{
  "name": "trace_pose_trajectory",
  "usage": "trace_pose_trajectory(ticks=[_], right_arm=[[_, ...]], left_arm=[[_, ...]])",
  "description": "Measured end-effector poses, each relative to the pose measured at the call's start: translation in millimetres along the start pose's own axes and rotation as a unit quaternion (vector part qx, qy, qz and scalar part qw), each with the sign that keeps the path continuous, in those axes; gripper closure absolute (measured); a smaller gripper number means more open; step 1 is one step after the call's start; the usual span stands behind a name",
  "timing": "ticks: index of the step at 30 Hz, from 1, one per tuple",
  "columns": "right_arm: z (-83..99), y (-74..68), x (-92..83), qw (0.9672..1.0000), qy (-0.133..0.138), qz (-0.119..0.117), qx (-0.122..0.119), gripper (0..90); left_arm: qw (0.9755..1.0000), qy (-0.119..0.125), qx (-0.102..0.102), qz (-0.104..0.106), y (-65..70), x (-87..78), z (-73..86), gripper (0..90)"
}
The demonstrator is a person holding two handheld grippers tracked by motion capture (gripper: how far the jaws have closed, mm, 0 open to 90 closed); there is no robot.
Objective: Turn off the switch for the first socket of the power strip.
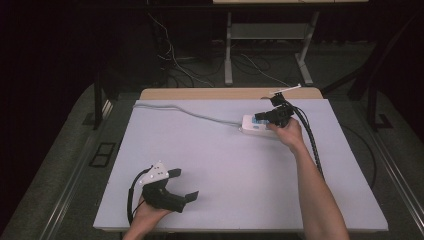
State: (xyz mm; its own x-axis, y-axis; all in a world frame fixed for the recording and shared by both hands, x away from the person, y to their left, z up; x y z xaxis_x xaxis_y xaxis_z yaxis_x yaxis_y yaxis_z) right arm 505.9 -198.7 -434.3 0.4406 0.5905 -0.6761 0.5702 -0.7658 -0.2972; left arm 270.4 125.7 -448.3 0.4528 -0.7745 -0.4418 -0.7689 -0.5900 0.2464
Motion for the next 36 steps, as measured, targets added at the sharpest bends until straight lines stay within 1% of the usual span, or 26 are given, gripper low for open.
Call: trace_pose_trajectory(ticks=[9, 15, 18, 20, 24, 32, 36], right_arm=[[8.3, 2.9, 7.1, 0.9999, -0.010, -0.006, 0.007, 89.6], [15.3, 6.6, 11.5, 0.9996, -0.016, -0.013, 0.017, 89.6], [17.4, 6.5, 13.7, 0.9995, -0.021, -0.013, 0.018, 89.5], [19.5, 6.1, 16.4, 0.9994, -0.030, -0.006, 0.016, 89.6], [19.7, 5.8, 17.1, 0.9995, -0.025, -0.006, 0.018, 89.5], [20.0, 4.6, 16.5, 0.9996, -0.027, 0.002, 0.008, 89.6], [20.8, 5.2, 16.6, 0.9997, -0.022, -0.001, 0.009, 89.6]], left_arm=[[1.0000, 0.000, 0.000, 0.000, 0.2, 0.5, 0.1, 0.0], [1.0000, 0.000, 0.000, 0.000, -0.2, 0.9, 0.1, 0.0], [1.0000, -0.001, 0.001, 0.000, -0.1, 1.0, 0.1, 0.0], [1.0000, -0.001, 0.000, 0.000, -0.2, 1.1, 0.1, 0.0], [1.0000, -0.002, 0.000, 0.000, -0.1, 1.2, 0.2, 0.0], [1.0000, -0.004, 0.001, 0.001, 0.7, 2.4, 0.4, 0.0], [1.0000, -0.004, 0.001, 0.001, 0.4, 2.4, 0.4, 0.0]])
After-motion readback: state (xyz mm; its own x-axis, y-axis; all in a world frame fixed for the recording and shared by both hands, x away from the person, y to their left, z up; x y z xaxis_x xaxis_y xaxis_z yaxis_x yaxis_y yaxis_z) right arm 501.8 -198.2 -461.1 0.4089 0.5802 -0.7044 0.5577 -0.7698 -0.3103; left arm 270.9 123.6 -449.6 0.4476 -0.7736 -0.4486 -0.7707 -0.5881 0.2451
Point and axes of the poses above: each handheld gripper's, and its own axes: x roughly forward along the jaws, z roughly out of its underside, y roughly to its right, the point moved 5 cm from there along x, roughly forward along the jaws, and after that the axes turned 2 degrees about -x, right-handed, at the moved point
